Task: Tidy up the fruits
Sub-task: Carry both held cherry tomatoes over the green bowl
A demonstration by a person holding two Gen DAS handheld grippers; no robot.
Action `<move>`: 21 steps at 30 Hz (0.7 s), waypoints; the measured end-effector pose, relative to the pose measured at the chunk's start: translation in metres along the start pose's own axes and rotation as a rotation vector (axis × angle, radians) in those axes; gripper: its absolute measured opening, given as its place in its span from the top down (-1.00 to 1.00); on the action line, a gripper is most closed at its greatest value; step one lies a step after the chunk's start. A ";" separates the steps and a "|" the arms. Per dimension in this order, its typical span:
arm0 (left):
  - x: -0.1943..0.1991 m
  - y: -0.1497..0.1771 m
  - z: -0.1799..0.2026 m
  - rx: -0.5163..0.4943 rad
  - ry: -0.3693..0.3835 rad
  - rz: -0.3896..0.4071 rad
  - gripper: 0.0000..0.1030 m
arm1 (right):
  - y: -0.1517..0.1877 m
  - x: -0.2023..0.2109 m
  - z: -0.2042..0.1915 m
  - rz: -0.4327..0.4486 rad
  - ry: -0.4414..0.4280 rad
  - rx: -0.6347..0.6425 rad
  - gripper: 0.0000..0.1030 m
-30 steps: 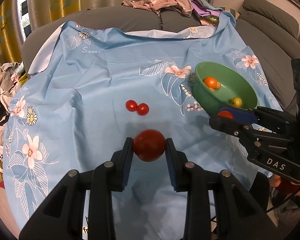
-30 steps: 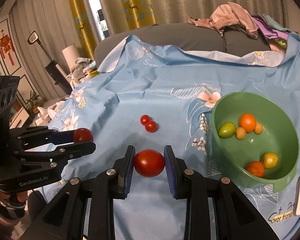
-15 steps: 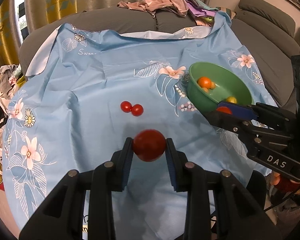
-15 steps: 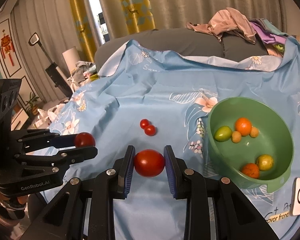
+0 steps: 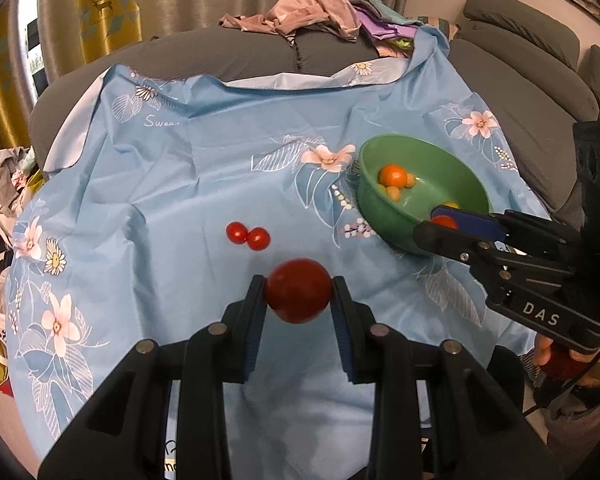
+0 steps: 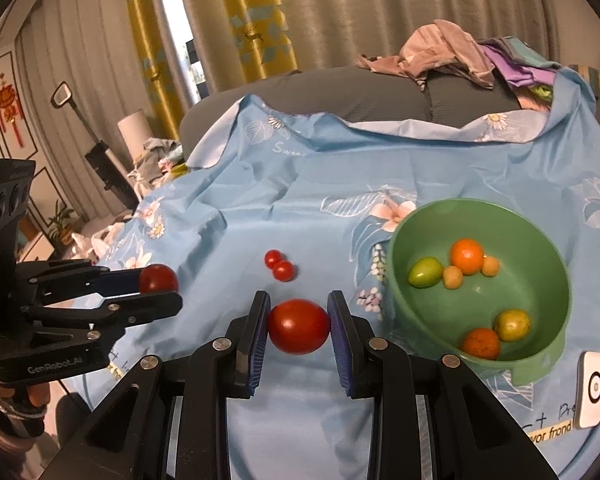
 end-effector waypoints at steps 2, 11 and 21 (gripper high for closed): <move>-0.002 -0.004 0.004 -0.011 0.004 0.002 0.37 | -0.001 0.001 0.006 0.004 0.008 -0.006 0.38; -0.015 -0.021 0.035 -0.075 0.045 0.005 0.37 | -0.002 0.011 0.037 0.023 0.052 -0.045 0.38; -0.034 -0.032 0.069 -0.132 0.110 -0.007 0.37 | -0.001 0.019 0.071 0.040 0.105 -0.091 0.38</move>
Point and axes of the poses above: each gripper's, at about its wrist camera, not at the fingertips, and x roughly against the way its jaws point, z to its right, y to its underside, the point moved 7 cm from there along -x, roughly the way its jaws point, and after that the axes turned 10 degrees about z, right-handed, at the moved point
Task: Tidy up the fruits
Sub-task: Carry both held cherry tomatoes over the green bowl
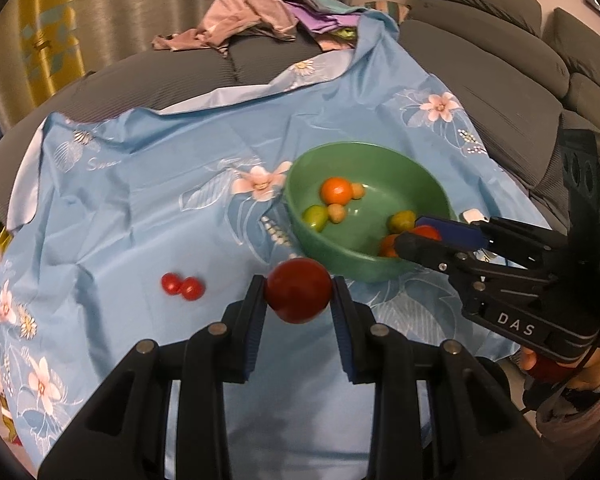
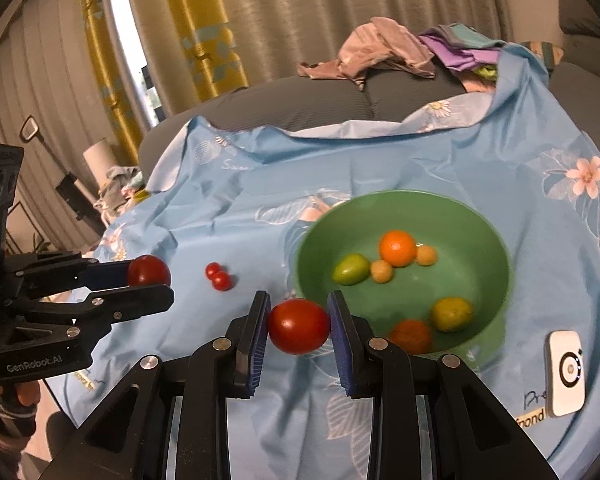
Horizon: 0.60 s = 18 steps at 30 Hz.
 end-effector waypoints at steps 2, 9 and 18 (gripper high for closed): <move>-0.005 -0.004 0.005 -0.009 0.016 -0.002 0.37 | 0.000 0.001 0.006 0.003 0.010 -0.009 0.38; -0.022 -0.016 0.022 -0.037 0.054 -0.008 0.36 | -0.001 0.003 0.026 0.010 0.041 -0.039 0.38; -0.042 -0.020 0.039 -0.064 0.076 -0.032 0.36 | 0.000 0.002 0.051 0.012 0.067 -0.072 0.38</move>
Point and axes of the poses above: each gripper's, at about its wrist camera, not at the fingertips, and x roughly against the way its jaws point, z to its right, y to its underside, the point moved 7 cm from there along -x, roughly the way its jaws point, and after that the axes turned 10 degrees about z, right-handed, at the moved point
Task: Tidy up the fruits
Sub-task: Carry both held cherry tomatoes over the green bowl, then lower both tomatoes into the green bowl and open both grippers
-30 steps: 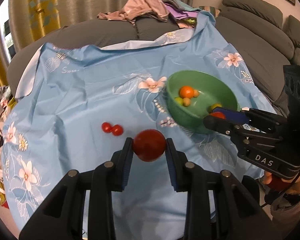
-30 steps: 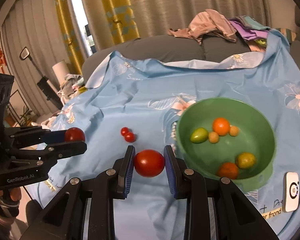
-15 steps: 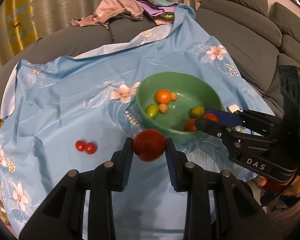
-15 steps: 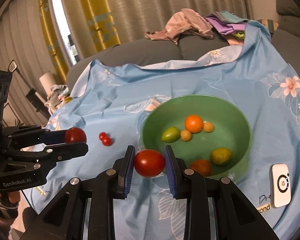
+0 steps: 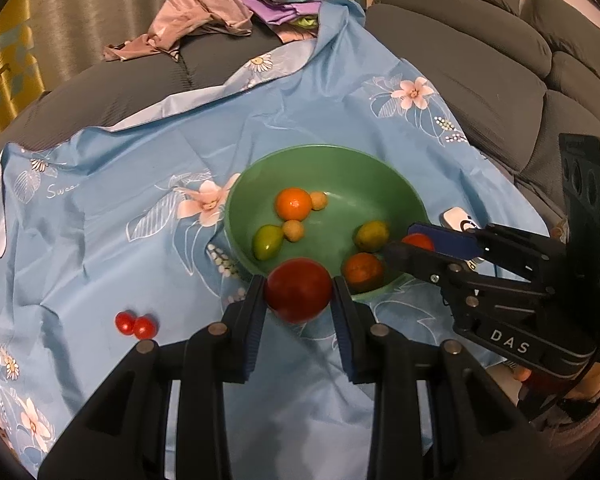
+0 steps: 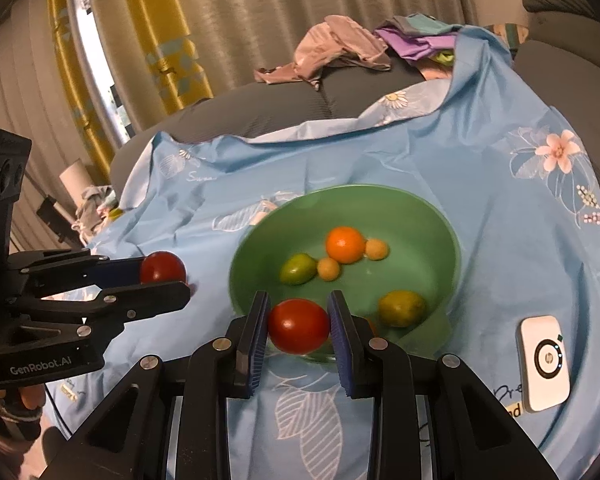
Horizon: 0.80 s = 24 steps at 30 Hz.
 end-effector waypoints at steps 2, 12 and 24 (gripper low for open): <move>-0.005 -0.002 0.000 -0.001 0.002 -0.005 0.36 | -0.001 -0.001 0.004 0.001 0.003 -0.004 0.38; -0.026 -0.016 0.006 -0.015 0.011 -0.006 0.40 | -0.005 -0.009 0.024 -0.003 0.024 -0.009 0.38; -0.066 -0.020 0.003 -0.014 0.028 -0.054 0.40 | -0.002 -0.025 0.043 -0.032 0.050 -0.024 0.38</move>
Point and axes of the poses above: each gripper's, at about its wrist camera, not at the fingertips, and x roughly against the way its jaws point, z to its right, y to its underside, the point moved 7 cm from there along -x, roughly the way its jaws point, and after that the axes turned 10 degrees about z, right-handed, at the moved point
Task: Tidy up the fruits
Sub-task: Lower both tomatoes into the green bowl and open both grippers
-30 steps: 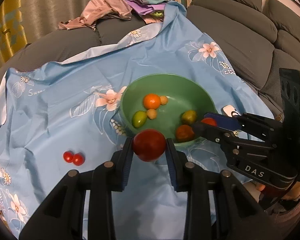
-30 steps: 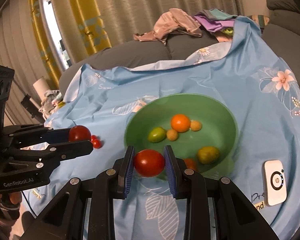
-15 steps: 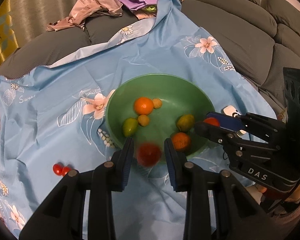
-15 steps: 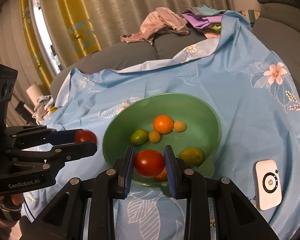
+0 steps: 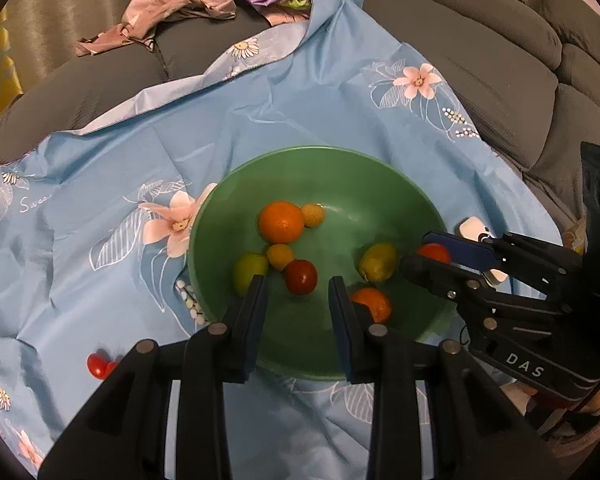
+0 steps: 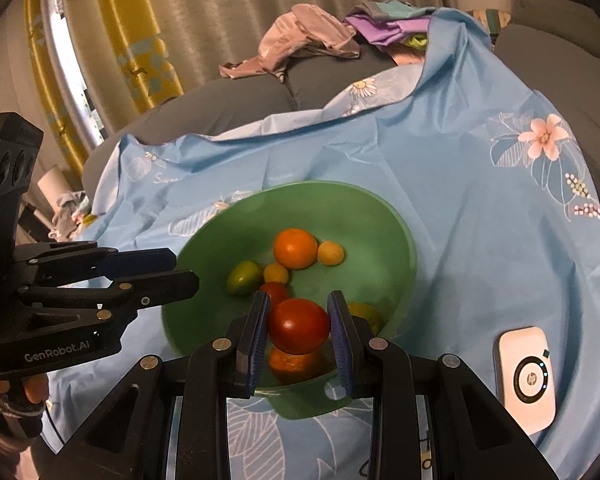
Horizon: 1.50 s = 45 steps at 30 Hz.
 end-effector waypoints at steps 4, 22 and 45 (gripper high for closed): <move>-0.013 0.002 -0.001 0.003 0.007 -0.031 0.40 | 0.001 -0.007 0.001 -0.018 0.006 0.008 0.38; -0.023 0.004 -0.006 -0.005 -0.015 -0.055 -0.05 | 0.002 -0.019 0.001 -0.076 0.083 0.055 0.38; 0.045 0.025 -0.022 0.043 -0.076 0.011 -0.30 | 0.002 0.018 -0.035 -0.045 0.076 0.094 0.36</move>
Point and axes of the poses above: each gripper's, at about its wrist camera, not at the fingertips, and x roughly against the way its jaws point, z to its right, y to its underside, the point moved 7 cm from there along -x, roughly the way its jaws point, and after that the axes turned 10 degrees about z, right-handed, at the moved point
